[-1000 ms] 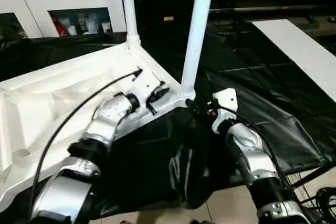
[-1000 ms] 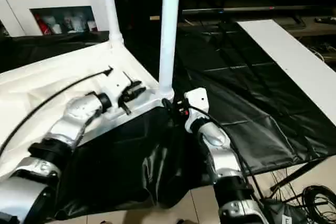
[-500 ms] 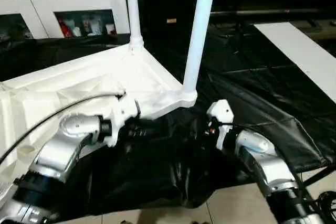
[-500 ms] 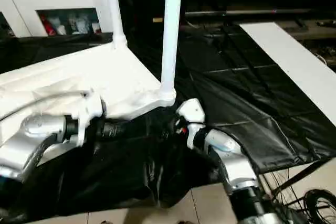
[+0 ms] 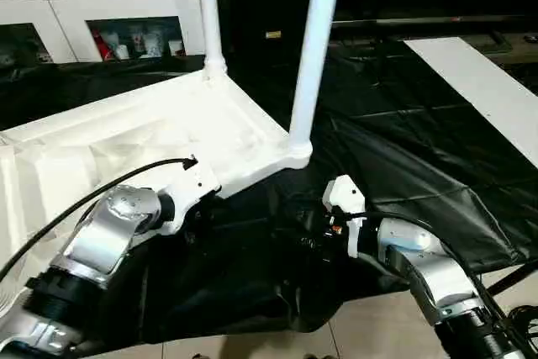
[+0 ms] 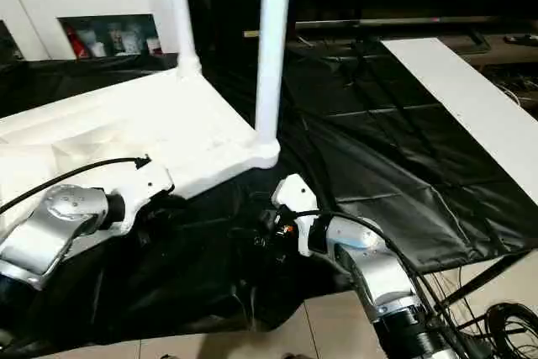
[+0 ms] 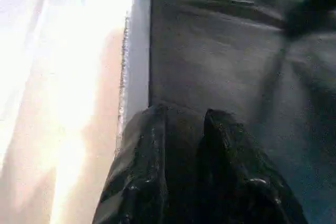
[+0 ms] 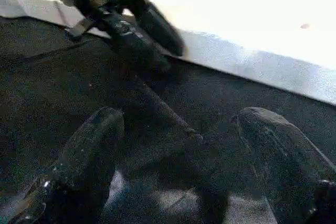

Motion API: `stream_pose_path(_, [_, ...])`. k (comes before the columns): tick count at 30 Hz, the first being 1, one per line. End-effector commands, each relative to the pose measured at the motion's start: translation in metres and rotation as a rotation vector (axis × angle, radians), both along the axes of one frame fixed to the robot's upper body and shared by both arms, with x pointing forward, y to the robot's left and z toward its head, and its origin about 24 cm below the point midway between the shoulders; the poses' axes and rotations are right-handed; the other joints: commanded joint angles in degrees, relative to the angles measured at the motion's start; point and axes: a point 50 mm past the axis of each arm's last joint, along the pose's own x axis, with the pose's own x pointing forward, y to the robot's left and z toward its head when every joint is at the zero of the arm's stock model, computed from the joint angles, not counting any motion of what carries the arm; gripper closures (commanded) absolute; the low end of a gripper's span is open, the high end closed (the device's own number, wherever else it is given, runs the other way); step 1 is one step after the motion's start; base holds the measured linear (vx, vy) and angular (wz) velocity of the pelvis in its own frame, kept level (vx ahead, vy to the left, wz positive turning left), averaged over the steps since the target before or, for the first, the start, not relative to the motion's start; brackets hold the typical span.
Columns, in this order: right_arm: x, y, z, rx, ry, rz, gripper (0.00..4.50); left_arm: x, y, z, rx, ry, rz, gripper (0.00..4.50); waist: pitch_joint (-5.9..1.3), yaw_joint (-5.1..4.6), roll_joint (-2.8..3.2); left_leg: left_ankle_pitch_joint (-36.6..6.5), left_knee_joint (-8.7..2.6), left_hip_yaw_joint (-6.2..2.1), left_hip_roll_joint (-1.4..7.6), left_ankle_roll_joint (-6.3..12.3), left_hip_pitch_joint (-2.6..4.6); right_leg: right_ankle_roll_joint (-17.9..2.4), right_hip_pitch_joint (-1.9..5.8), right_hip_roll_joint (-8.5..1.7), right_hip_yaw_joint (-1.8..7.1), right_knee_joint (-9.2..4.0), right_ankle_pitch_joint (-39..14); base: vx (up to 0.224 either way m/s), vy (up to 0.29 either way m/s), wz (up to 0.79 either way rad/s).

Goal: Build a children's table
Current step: Rotate table base

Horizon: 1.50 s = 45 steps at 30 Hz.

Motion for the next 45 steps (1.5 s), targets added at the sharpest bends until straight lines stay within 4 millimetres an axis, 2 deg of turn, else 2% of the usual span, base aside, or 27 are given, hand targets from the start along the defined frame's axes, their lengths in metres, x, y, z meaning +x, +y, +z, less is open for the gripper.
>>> stream_pose_path(1, [0.000,-0.001,0.004,-0.005,-0.015,-0.005,0.71,0.012,0.009,0.013,0.020,-0.092,0.085,3.12,-3.60,0.33,-0.01,-15.26,-4.11,-1.42,2.20,1.23,0.64,-7.88,2.77,-3.36,2.90,-4.33,-22.84,0.000,0.000,0.00])
stream_pose_path(3, [0.001,-0.001,0.003,-0.010,-0.020,-0.013,0.71,0.016,0.010,0.013,0.044,-0.138,0.115,3.12,-3.61,0.34,-0.24,-14.84,-4.14,-1.50,2.15,1.47,0.33,-7.54,2.93,-3.31,2.84,-4.24,-22.76,0.000,0.000,0.00])
stream_pose_path(6, [0.002,0.001,0.002,-0.014,-0.025,-0.012,0.71,0.020,0.014,0.009,0.095,-0.195,0.153,3.12,-3.73,0.32,-0.29,-14.38,-4.04,-1.49,2.13,1.74,0.42,-7.21,2.80,-3.25,2.81,-4.23,-21.96,0.000,0.000,0.00])
stream_pose_path(10, [0.003,0.003,0.002,-0.020,-0.034,-0.012,0.71,0.025,0.019,0.008,0.156,-0.275,0.194,3.12,-3.91,0.33,-0.23,-12.95,-3.89,-1.50,2.17,2.20,0.24,-7.72,2.95,-3.24,2.79,-3.87,-19.23,0.000,0.000,0.00])
stream_pose_path(13, [0.003,0.004,0.003,-0.017,-0.038,-0.019,0.71,0.029,0.018,0.010,0.114,-0.332,0.232,3.12,-4.10,0.45,-0.36,-11.70,-3.73,-1.40,2.23,2.56,0.28,-8.84,2.95,-3.27,2.85,-3.49,-16.51,0.000,0.000,0.00])
stream_pose_path(17, [0.004,0.005,0.002,-0.008,-0.048,-0.053,0.71,0.026,0.008,0.016,-0.085,-0.367,0.269,3.12,-4.16,0.81,-0.36,-10.62,-3.57,-1.20,2.32,2.84,0.33,-10.52,2.94,-3.45,2.88,-3.23,-14.19,0.000,0.000,0.00])
stream_pose_path(20, [0.005,0.006,0.003,0.014,-0.048,-0.075,0.71,0.022,-0.001,0.024,-0.206,-0.421,0.239,3.12,-4.08,1.14,-0.44,-11.35,-3.64,-1.25,2.37,2.92,0.24,-10.44,2.99,-3.55,2.84,-3.37,-15.34,0.000,0.000,0.00])
stream_pose_path(21, [0.007,0.006,0.004,0.028,-0.054,-0.111,0.71,0.013,-0.009,0.031,-0.386,-0.434,0.218,3.12,-4.01,1.30,-0.19,-11.89,-3.72,-1.25,2.48,2.59,0.37,-10.42,2.89,-3.68,2.88,-3.43,-16.14,0.000,0.000,0.00])
stream_pose_path(22, [0.007,0.006,0.004,0.031,-0.057,-0.124,0.71,0.010,-0.011,0.034,-0.442,-0.436,0.215,3.12,-3.91,1.23,-0.29,-12.73,-3.88,-1.20,2.55,2.26,0.32,-10.46,2.78,-3.57,2.85,-3.64,-17.07,0.000,0.000,0.00])
stream_pose_path(23, [0.008,0.006,0.003,0.032,-0.061,-0.135,0.71,0.004,-0.010,0.034,-0.491,-0.425,0.204,3.12,-3.94,1.36,0.08,-13.27,-3.82,-1.23,2.54,1.98,0.45,-10.38,2.71,-3.60,2.87,-3.64,-17.32,0.000,0.000,0.00])
stream_pose_path(24, [0.008,0.006,0.003,0.032,-0.063,-0.141,0.71,0.001,-0.010,0.034,-0.515,-0.418,0.196,3.12,-3.81,1.19,-0.16,-14.29,-4.01,-1.21,2.51,1.73,0.30,-9.96,2.70,-3.41,2.84,-3.75,-18.28,0.000,0.000,0.00])
stream_pose_path(25, [0.007,0.007,0.003,0.041,-0.061,-0.147,0.71,-0.014,-0.003,0.029,-0.585,-0.341,0.160,3.12,-3.77,1.20,0.32,-15.60,-4.09,-1.33,2.45,1.36,0.47,-9.19,2.63,-3.32,2.82,-3.82,-19.50,0.000,0.000,0.00])
stream_pose_path(26, [0.007,0.007,0.003,0.041,-0.061,-0.147,0.71,-0.014,-0.003,0.029,-0.585,-0.341,0.160,3.12,-3.81,1.15,0.14,-15.62,-4.15,-1.45,2.59,0.98,0.36,-9.27,2.83,-3.63,2.90,-3.65,-19.36,0.000,0.000,0.00])
stream_pose_path(27, [0.007,0.007,0.003,0.043,-0.061,-0.149,0.71,-0.017,-0.002,0.028,-0.596,-0.327,0.154,3.12,-3.61,0.80,0.06,-16.62,-4.35,-1.41,2.40,0.98,0.17,-8.43,2.79,-3.15,2.76,-3.94,-20.86,0.000,0.000,0.00])
stream_pose_path(28, [0.006,0.008,0.003,0.047,-0.060,-0.150,0.71,-0.029,0.003,0.025,-0.645,-0.275,0.105,3.12,-3.66,0.88,0.11,-17.05,-4.25,-1.39,2.43,0.66,0.58,-8.54,2.59,-3.45,2.94,-3.89,-20.99,0.000,0.000,0.00])
stream_pose_path(29, [0.006,0.008,0.003,0.047,-0.060,-0.150,0.71,-0.030,0.004,0.025,-0.649,-0.271,0.100,3.12,-3.51,0.63,0.10,-17.15,-4.46,-1.45,2.42,0.74,0.24,-8.39,2.76,-3.29,2.90,-4.00,-21.49,0.000,0.000,0.00])
stream_pose_path(30, [0.006,0.008,0.003,0.049,-0.060,-0.152,0.71,-0.047,0.013,0.022,-0.701,-0.180,0.029,2.91,-3.58,0.87,0.24,-17.91,-4.30,-1.34,2.40,0.35,0.88,-7.97,2.35,-3.31,2.95,-4.14,-22.76,0.000,0.000,0.00])
stream_pose_path(31, [0.006,0.009,0.002,0.050,-0.060,-0.153,0.71,-0.057,0.019,0.021,-0.710,-0.124,-0.010,2.84,-3.31,0.53,0.27,-18.70,-4.67,-1.47,2.45,0.24,0.60,-8.07,2.39,-3.18,2.99,-4.06,-23.59,0.000,0.000,0.00])
stream_pose_path(34, [0.006,0.009,0.002,0.052,-0.059,-0.154,0.71,-0.069,0.039,0.017,-0.691,-0.032,-0.001,2.64,-3.08,0.43,0.57,-21.65,-4.75,-1.35,2.34,-0.47,1.29,-7.59,1.83,-2.70,3.01,-4.23,-24.78,0.000,0.000,0.00])
stream_pose_path(35, [0.006,0.010,0.002,0.051,-0.060,-0.153,0.71,-0.073,0.050,0.016,-0.657,-0.004,0.011,2.64,-3.05,0.34,0.62,-21.76,-4.84,-1.43,2.34,-0.60,1.20,-7.36,1.98,-2.70,2.98,-4.27,-24.95,0.000,0.000,0.00])
stream_pose_path(36, [0.006,0.010,0.001,0.052,-0.060,-0.151,0.71,-0.078,0.067,0.015,-0.604,0.030,0.030,2.64,-3.04,0.57,0.70,-22.27,-4.80,-1.38,2.36,-0.82,1.62,-7.09,1.65,-2.67,3.04,-4.45,-25.21,0.000,0.000,0.00])
stream_pose_path(38, [0.006,0.010,0.001,0.053,-0.060,-0.150,0.71,-0.086,0.082,0.015,-0.563,0.076,0.034,2.41,-2.80,0.31,0.66,-23.41,-5.09,-1.67,2.29,-1.03,1.28,-6.33,1.99,-2.75,2.96,-4.34,-27.09,0.000,0.000,0.00])
stream_pose_path(39, [0.006,0.010,0.001,0.052,-0.060,-0.150,0.71,-0.087,0.084,0.015,-0.555,0.087,0.035,2.35,-2.82,0.34,0.66,-23.69,-5.08,-1.66,2.31,-1.21,1.45,-6.02,1.91,-2.77,2.97,-4.48,-27.68,0.000,0.000,0.00])
stream_pose_path(40, [0.006,0.011,0.001,0.051,-0.060,-0.148,0.71,-0.098,0.099,0.013,-0.497,0.160,0.046,2.35,-2.71,0.33,0.81,-25.00,-5.14,-1.77,2.35,-1.58,1.73,-5.72,1.58,-2.87,3.12,-4.57,-28.90,0.000,0.000,0.00])
stream_pose_path(41, [0.006,0.011,0.001,0.051,-0.060,-0.147,0.71,-0.102,0.106,0.012,-0.472,0.185,0.056,2.27,-2.49,0.13,0.74,-25.67,-5.34,-1.83,2.35,-1.62,1.57,-5.49,1.67,-2.79,3.06,-4.61,-29.71,0.000,0.000,0.00])
stream_pose_path(42, [0.006,0.010,0.001,0.051,-0.059,-0.147,0.71,-0.105,0.116,0.013,-0.451,0.202,0.083,2.04,-2.48,0.25,0.80,-26.94,-5.31,-1.87,2.30,-1.90,1.97,-4.86,1.42,-2.85,3.08,-4.89,-31.35,0.000,0.000,0.00])
stream_pose_path(45, [0.007,0.010,0.000,0.052,-0.057,-0.148,0.71,-0.113,0.144,0.022,-0.416,0.215,0.176,1.92,-2.26,0.20,0.70,-29.26,-5.28,-2.01,2.28,-2.36,2.51,-4.19,1.11,-3.05,3.09,-5.43,-34.48,0.000,0.000,0.00])
